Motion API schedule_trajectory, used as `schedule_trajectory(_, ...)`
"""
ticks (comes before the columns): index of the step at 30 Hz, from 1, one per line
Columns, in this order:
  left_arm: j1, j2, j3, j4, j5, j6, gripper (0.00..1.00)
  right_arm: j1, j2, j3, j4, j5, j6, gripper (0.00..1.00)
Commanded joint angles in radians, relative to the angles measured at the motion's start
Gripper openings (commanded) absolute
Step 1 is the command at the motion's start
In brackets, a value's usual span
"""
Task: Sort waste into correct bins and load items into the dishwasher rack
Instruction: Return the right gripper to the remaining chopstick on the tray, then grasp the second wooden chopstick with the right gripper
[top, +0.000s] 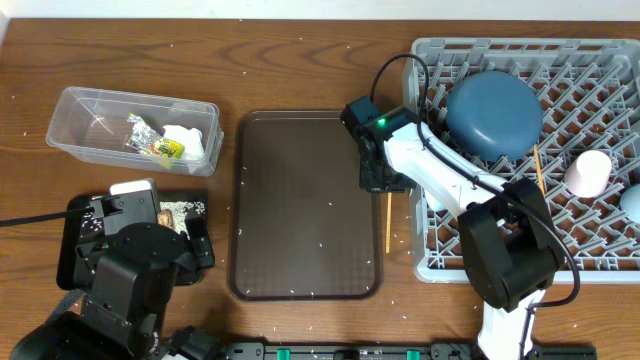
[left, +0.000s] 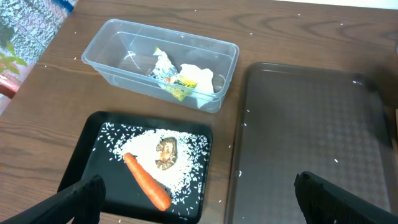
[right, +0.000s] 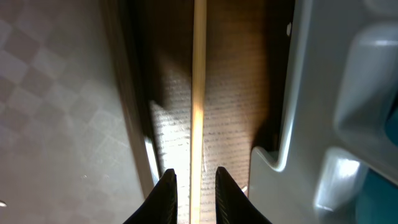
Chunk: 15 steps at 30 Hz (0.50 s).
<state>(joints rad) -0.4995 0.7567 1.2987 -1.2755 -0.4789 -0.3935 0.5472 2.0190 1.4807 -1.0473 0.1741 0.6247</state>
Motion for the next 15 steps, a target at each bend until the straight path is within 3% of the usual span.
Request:
schedule_trajectory(1,0.0,0.001,0.013,0.0,-0.023,-0.012,0.98,-0.017,0.025,-0.01,0.012,0.02,0.026,0.16)
schedule_trajectory(15,0.0,0.001,0.013,0.0,-0.023,-0.012,0.98,-0.024,0.096,-0.011,0.019,0.053,0.037,0.19)
